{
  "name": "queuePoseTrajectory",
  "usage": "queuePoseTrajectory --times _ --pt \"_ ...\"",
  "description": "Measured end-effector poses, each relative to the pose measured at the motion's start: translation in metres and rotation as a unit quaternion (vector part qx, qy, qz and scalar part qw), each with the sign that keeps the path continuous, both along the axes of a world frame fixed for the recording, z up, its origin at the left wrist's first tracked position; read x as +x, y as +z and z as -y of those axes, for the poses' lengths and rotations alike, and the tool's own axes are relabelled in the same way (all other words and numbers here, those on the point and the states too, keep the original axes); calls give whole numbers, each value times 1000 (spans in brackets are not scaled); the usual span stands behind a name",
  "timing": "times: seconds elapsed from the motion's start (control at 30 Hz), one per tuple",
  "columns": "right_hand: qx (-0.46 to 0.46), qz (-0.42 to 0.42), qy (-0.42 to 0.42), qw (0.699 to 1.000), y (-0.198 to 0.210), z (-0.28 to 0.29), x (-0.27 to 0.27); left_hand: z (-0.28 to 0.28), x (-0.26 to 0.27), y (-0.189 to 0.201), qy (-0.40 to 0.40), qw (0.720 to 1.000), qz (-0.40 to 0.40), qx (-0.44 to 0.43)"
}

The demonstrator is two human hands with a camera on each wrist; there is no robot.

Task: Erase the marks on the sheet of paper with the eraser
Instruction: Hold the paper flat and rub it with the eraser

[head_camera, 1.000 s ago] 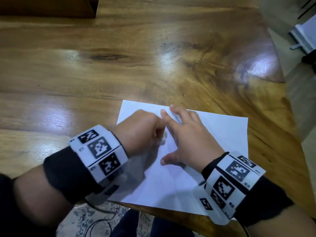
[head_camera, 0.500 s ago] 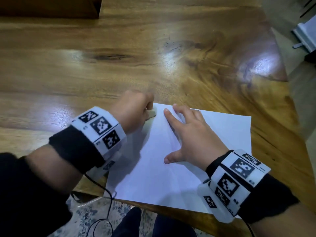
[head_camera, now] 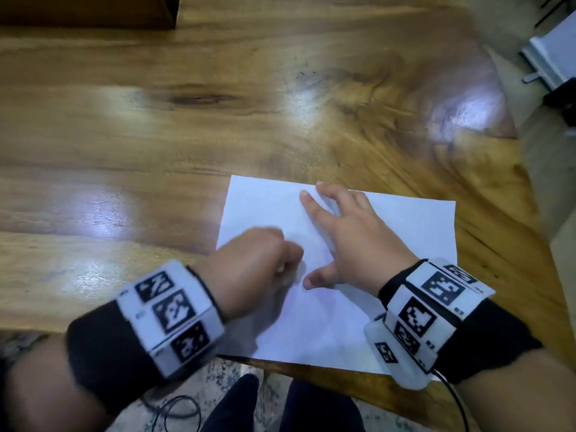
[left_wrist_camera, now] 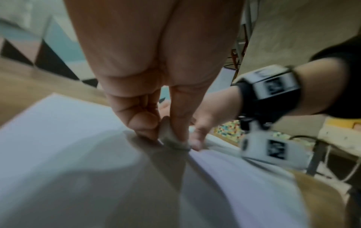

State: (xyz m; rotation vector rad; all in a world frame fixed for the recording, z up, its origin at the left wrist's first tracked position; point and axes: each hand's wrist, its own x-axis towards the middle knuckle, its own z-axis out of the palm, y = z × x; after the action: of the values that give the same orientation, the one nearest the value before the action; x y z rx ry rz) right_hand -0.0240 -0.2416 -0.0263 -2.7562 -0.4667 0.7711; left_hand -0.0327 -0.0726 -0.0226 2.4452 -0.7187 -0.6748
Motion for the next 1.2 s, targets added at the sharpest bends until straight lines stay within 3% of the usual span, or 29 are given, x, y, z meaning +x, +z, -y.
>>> queuePoseTrajectory --times 0.07,0.23,0.37,0.57,0.67,0.73,0.87,0.93,1.07,1.2 --pt "-1 4 3 1000 -1 0 0 1 3 0 2 1000 -16 16" --pt "-11 6 8 1000 0 1 1 19 57 3 123 990 58 24" --pt "-6 11 7 1000 -2 1 0 16 7 2 41 999 19 25" --pt "43 -26 -42 998 0 15 2 12 -5 -3 66 996 26 48" --pt "39 -41 -27 998 0 21 1 14 6 4 67 996 -9 65" --pt "45 -47 -24 998 0 22 1 16 26 10 101 992 -14 67" --pt "50 -51 -26 997 -2 22 3 28 62 12 210 976 50 28" --pt "46 -46 -25 998 -3 21 3 35 59 9 198 977 75 20" --pt "27 -41 -17 999 -3 20 2 37 39 8 55 997 13 52" --pt "32 -40 -20 999 -4 21 2 32 61 9 158 984 72 41"
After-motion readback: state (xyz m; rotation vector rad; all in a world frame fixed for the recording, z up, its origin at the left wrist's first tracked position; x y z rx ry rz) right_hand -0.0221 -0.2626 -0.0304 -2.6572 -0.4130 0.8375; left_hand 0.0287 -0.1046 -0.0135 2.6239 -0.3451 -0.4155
